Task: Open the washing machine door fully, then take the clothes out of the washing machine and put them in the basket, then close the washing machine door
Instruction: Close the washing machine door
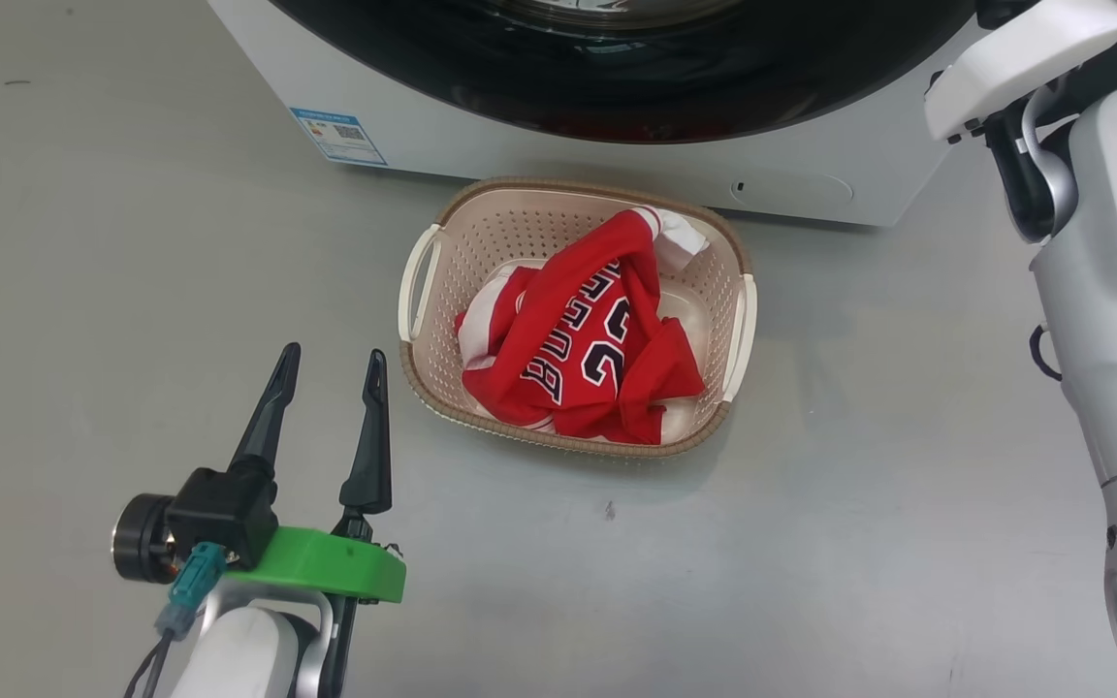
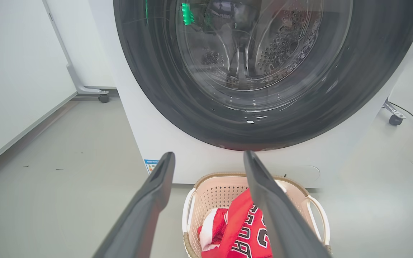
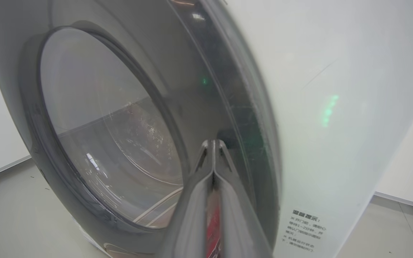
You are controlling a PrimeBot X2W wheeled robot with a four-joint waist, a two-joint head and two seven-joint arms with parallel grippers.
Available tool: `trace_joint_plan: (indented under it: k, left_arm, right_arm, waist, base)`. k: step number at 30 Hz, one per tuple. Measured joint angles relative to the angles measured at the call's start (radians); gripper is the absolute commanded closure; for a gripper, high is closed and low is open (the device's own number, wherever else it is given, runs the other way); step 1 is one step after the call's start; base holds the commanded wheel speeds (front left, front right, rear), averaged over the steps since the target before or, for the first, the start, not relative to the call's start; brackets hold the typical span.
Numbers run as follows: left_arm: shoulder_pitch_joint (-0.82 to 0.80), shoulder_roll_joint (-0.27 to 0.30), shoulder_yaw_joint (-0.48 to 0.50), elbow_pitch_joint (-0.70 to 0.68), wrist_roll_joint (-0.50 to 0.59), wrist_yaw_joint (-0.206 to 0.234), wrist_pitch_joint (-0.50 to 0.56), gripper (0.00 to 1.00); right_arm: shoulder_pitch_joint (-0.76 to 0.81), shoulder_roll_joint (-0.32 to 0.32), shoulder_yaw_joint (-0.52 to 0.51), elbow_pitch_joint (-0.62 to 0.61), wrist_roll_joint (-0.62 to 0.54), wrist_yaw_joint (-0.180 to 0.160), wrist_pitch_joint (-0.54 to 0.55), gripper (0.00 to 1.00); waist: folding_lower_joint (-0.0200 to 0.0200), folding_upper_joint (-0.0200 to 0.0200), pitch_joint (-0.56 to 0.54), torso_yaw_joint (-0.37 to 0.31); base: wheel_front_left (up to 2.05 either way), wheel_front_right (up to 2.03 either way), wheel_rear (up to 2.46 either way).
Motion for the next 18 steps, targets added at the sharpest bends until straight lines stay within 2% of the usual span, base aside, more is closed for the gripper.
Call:
trace_joint_plan:
  k: [12, 13, 14, 15, 16, 18]
  left_arm:
    - [0.0, -0.001, 0.007, 0.018, 0.009, 0.0, 0.0, 0.0]
    - [0.0, -0.001, 0.007, 0.02, 0.011, 0.0, 0.0, 0.0]
    - [0.0, -0.001, 0.007, 0.02, 0.014, 0.0, 0.0, 0.0]
    - [0.0, 0.0, 0.008, 0.02, 0.016, 0.0, 0.0, 0.0]
    - [0.0, 0.0, 0.009, 0.02, 0.018, 0.0, 0.0, 0.0]
    - [0.0, 0.001, 0.013, 0.019, 0.018, 0.0, -0.001, 0.0]
  right_arm:
    - [0.116, 0.05, 0.061, -0.005, 0.015, 0.0, -0.027, 1.0]
    - [0.131, 0.052, 0.065, -0.009, 0.015, 0.0, -0.027, 0.95]
    - [0.147, 0.055, 0.067, -0.015, 0.018, 0.0, -0.028, 0.68]
    - [0.163, 0.057, 0.068, -0.021, 0.024, 0.0, -0.032, 0.5]
    - [0.179, 0.059, 0.069, -0.026, 0.026, 0.0, -0.035, 0.02]
    - [0.209, 0.061, 0.072, -0.039, 0.033, 0.0, -0.035, 0.0]
  waist:
    - [0.0, 0.0, -0.044, -0.049]
    - [0.0, 0.0, -0.049, -0.053]
    - [-0.0001, 0.0, -0.054, -0.057]
    - [-0.0001, 0.0, -0.059, -0.062]
    - [0.0, 0.0, -0.063, -0.066]
    - [-0.0001, 0.0, -0.072, -0.077]
  base:
    - [0.0, 0.0, 0.0]
    - [0.0, 0.0, 0.0]
    - [0.0, 0.0, 0.0]
    - [0.0, 0.0, 0.0]
    - [0.0, 0.0, 0.0]
    - [0.0, 0.0, 0.0]
